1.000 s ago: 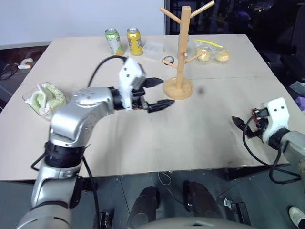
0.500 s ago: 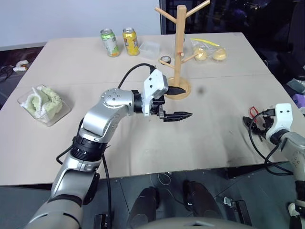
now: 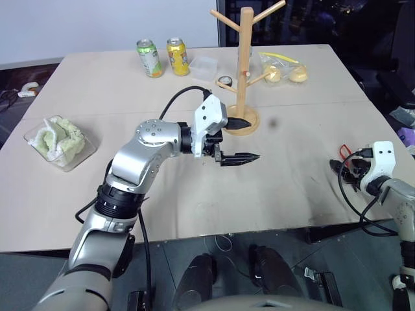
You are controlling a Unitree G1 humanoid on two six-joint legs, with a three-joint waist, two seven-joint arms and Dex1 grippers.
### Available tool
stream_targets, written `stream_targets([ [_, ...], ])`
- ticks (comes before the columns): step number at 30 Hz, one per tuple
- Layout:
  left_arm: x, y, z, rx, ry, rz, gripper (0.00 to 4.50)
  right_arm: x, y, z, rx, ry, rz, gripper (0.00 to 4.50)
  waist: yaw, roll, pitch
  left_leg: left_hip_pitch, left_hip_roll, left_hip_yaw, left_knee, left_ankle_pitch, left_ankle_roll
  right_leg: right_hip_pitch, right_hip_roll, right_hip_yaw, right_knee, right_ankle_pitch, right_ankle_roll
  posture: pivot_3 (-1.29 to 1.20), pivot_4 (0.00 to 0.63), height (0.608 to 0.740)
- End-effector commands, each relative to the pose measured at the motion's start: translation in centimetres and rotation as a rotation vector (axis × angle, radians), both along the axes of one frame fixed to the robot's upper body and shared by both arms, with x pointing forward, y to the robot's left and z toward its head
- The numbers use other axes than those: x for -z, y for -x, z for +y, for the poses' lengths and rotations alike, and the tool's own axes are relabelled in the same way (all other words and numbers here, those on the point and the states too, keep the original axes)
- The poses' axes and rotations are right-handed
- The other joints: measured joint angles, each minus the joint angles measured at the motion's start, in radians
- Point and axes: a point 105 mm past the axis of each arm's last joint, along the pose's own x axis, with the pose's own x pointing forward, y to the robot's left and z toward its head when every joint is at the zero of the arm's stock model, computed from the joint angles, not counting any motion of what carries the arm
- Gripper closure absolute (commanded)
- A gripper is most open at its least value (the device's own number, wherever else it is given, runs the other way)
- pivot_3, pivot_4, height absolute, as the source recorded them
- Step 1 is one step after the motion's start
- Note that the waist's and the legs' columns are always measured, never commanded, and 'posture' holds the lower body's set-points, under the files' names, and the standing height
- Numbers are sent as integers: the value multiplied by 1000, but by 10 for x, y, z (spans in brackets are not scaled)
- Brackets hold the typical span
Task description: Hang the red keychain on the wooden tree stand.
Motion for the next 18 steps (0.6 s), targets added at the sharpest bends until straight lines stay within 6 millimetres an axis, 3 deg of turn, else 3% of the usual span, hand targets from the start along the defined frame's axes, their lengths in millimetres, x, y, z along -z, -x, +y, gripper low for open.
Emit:
stream_targets([
  [1, -16, 2, 0, 11, 19, -60, 0, 4, 3, -1, -10, -3, 12, 2807, 0, 0, 0, 0, 0, 0, 0, 0, 0, 0, 0, 0, 0, 0, 0, 0, 150, 740],
  [5, -16, 2, 1, 7, 17, -58, 0, 6, 6, -3, -4, -8, 16, 4424, 0, 0, 0, 0, 0, 0, 0, 0, 0, 0, 0, 0, 0, 0, 0, 0, 150, 740],
  [9, -15, 3, 4, -4, 14, -58, 0, 1, 7, 4, -29, -3, 0, 4424, 1, 0, 0, 0, 0, 0, 0, 0, 0, 0, 0, 0, 0, 0, 0, 0, 150, 740],
  [12, -17, 3, 9, -16, 21, -58, 0, -17, 2, 23, -81, 9, -76, 4424, -2, 0, 0, 0, 0, 0, 0, 0, 0, 0, 0, 0, 0, 0, 0, 0, 150, 740],
  [18, -37, 11, 38, -97, 179, 51, 0, -82, 3, 130, -386, 101, -410, 4424, -15, 2, 1, 0, 3, 0, 0, 0, 0, -1, 3, 1, 1, 0, 0, 0, 150, 740],
])
